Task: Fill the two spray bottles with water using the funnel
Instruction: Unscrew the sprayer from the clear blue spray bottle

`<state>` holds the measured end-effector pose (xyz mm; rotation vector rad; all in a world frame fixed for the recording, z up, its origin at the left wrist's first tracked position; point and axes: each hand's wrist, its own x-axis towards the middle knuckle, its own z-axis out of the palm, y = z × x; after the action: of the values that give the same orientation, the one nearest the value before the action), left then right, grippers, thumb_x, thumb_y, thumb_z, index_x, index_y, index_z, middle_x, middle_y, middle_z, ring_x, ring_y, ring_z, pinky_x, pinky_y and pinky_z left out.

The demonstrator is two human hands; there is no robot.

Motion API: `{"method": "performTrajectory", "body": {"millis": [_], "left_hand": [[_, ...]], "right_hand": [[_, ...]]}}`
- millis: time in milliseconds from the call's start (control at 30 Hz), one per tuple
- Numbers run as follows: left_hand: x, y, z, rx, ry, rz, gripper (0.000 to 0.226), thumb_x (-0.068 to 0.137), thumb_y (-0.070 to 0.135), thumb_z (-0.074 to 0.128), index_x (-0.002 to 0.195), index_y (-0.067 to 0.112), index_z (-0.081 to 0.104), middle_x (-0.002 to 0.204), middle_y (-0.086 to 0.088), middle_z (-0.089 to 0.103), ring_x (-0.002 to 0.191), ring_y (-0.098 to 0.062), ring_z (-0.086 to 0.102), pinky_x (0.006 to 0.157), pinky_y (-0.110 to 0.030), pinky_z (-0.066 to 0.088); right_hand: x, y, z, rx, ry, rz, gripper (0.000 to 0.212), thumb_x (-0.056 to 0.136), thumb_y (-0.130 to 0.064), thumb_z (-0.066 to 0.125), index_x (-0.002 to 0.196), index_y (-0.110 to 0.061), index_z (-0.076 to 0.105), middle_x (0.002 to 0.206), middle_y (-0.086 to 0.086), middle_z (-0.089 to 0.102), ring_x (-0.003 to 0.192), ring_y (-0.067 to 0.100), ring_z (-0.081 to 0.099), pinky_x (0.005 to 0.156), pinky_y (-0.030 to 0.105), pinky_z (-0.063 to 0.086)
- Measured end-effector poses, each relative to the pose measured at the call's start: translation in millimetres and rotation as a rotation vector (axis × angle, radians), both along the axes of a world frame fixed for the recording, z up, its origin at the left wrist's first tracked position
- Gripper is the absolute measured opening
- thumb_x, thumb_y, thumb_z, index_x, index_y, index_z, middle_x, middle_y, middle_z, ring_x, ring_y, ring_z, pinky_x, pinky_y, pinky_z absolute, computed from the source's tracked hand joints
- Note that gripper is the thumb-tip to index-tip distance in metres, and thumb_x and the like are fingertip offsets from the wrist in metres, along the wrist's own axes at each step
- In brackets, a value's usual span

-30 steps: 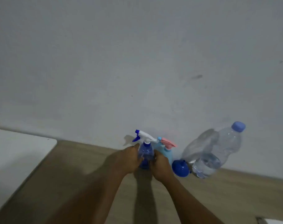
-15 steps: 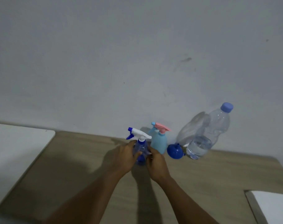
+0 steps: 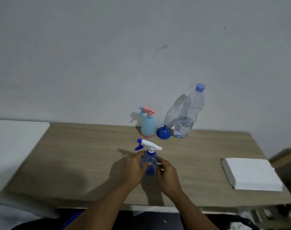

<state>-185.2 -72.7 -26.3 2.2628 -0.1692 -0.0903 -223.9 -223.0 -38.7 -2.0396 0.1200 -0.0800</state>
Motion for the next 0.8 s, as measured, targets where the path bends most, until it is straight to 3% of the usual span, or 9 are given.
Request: {"method": "performTrajectory", "body": {"millis": [233, 333, 400, 467, 600, 700, 800], "left_hand": [[-15.3, -4.3, -8.6, 0.031, -0.028, 0.017, 0.042, 0.086, 0.030, 0.075, 0.123, 0.014, 0.062, 0.115, 0.000, 0.069, 0.103, -0.014, 0.064, 0.083, -0.017, 0.039], [-14.3, -9.6, -9.8, 0.007, -0.032, 0.032, 0.046, 0.082, 0.029, 0.078, 0.121, 0.011, 0.061, 0.115, -0.001, 0.065, 0.107, -0.013, 0.058, 0.089, -0.020, 0.037], [-10.0, -13.8, -9.2, 0.004, 0.028, 0.044, 0.035, 0.089, 0.031, 0.072, 0.117, 0.012, 0.063, 0.110, -0.002, 0.065, 0.105, -0.015, 0.059, 0.086, -0.022, 0.040], [-4.6, -13.1, -13.8, 0.000, 0.039, 0.017, 0.020, 0.091, 0.025, 0.067, 0.108, 0.016, 0.064, 0.103, 0.002, 0.068, 0.099, -0.016, 0.064, 0.079, -0.022, 0.044], [-4.3, -8.6, -21.3, -0.017, -0.031, -0.007, 0.029, 0.086, 0.015, 0.071, 0.112, 0.024, 0.064, 0.106, 0.011, 0.070, 0.097, -0.005, 0.064, 0.078, -0.010, 0.044], [-6.8, -9.4, -28.1, -0.034, -0.032, 0.005, 0.039, 0.082, 0.009, 0.069, 0.119, 0.019, 0.063, 0.112, 0.005, 0.070, 0.100, -0.012, 0.065, 0.084, -0.024, 0.050], [-5.5, -8.0, -36.4, -0.019, -0.049, 0.019, 0.043, 0.080, 0.015, 0.072, 0.119, 0.026, 0.060, 0.110, 0.009, 0.070, 0.098, -0.013, 0.067, 0.083, -0.035, 0.055]], "right_hand": [[-13.6, -4.9, -7.6, 0.036, -0.010, 0.002, 0.039, 0.096, -0.008, 0.058, 0.113, -0.043, 0.056, 0.104, -0.019, 0.068, 0.096, 0.003, 0.068, 0.085, 0.024, 0.056], [-10.9, -6.9, -10.8, 0.091, 0.001, -0.043, 0.033, 0.095, -0.010, 0.059, 0.121, -0.032, 0.059, 0.113, -0.011, 0.069, 0.099, 0.006, 0.067, 0.085, 0.025, 0.057], [-5.9, -5.4, -5.2, 0.129, -0.017, -0.127, 0.035, 0.093, -0.012, 0.064, 0.125, -0.025, 0.059, 0.117, -0.008, 0.066, 0.100, 0.007, 0.065, 0.081, 0.023, 0.056], [0.9, -0.8, 6.3, 0.166, -0.074, -0.163, 0.036, 0.088, -0.013, 0.071, 0.120, -0.027, 0.060, 0.113, -0.015, 0.065, 0.101, 0.003, 0.062, 0.077, 0.016, 0.053], [17.1, 8.6, 19.9, 0.202, -0.116, -0.145, 0.037, 0.074, -0.018, 0.085, 0.104, -0.025, 0.065, 0.099, -0.013, 0.069, 0.093, 0.002, 0.063, 0.071, 0.016, 0.053], [26.2, 12.4, 18.8, 0.233, -0.084, -0.151, 0.038, 0.067, -0.015, 0.090, 0.097, -0.020, 0.066, 0.091, -0.007, 0.070, 0.085, 0.007, 0.066, 0.067, 0.023, 0.056], [28.4, 14.3, 17.5, 0.197, -0.105, -0.162, 0.033, 0.068, -0.012, 0.088, 0.091, -0.024, 0.067, 0.084, -0.008, 0.070, 0.080, 0.006, 0.065, 0.065, 0.019, 0.053]]}}
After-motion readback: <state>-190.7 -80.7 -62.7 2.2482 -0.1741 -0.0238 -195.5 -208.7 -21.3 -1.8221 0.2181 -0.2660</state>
